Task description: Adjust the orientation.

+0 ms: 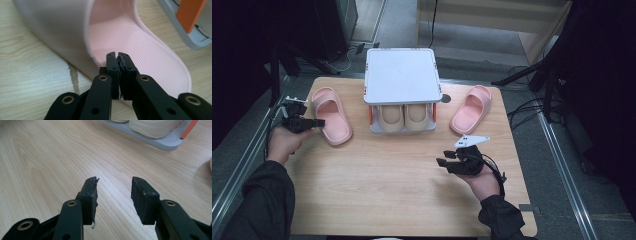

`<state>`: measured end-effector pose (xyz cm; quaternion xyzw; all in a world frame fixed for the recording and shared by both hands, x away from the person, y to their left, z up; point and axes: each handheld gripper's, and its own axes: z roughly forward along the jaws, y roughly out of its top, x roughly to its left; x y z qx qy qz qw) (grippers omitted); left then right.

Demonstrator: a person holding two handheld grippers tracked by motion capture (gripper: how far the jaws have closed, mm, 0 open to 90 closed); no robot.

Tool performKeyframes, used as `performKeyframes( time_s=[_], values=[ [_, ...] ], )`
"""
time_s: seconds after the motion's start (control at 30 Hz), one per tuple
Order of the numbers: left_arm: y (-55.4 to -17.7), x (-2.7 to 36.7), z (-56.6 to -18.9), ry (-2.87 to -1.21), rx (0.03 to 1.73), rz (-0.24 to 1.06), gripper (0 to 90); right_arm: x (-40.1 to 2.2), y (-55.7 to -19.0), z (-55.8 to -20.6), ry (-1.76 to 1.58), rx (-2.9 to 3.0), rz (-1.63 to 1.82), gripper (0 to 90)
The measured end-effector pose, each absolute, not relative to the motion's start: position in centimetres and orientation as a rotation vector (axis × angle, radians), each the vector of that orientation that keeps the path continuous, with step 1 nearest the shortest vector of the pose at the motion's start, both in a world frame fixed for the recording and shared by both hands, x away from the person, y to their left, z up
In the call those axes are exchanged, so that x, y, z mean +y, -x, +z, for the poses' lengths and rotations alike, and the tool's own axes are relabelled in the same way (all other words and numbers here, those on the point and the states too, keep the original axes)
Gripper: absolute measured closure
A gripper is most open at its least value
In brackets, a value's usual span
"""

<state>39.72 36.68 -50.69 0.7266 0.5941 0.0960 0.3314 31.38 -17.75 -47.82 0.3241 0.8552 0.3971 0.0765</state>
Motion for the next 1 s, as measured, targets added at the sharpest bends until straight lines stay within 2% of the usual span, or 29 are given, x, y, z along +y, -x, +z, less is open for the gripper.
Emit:
performKeyframes(
  time_s=[0.37,0.43,0.6,0.67,0.83,1.0],
  values=[
    [-38.2,38.7,-49.5,-1.839,1.572,0.254,84.2,-17.2,-31.7,-47.8,-0.960,2.580,1.193,56.9],
    [-37.9,39.2,-49.1,-1.828,1.587,0.275,79.2,-17.1,-31.8,-47.8,-0.956,2.585,1.193,56.9],
    [-38.2,39.7,-49.2,-1.826,1.631,0.308,59.3,-16.9,-31.9,-47.9,-0.956,2.594,1.184,56.6],
    [-38.6,39.6,-49.4,-1.823,1.642,0.313,54.9,-16.9,-31.9,-47.9,-0.952,2.595,1.179,56.4],
    [-39.9,39.7,-50.3,-1.816,1.662,0.295,49.0,-17.0,-32.0,-48.0,-0.971,2.586,1.175,56.0],
    [-41.0,39.3,-50.4,-1.829,1.664,0.301,47.0,-17.3,-32.0,-48.1,-0.995,2.583,1.159,55.5]
  ],
)
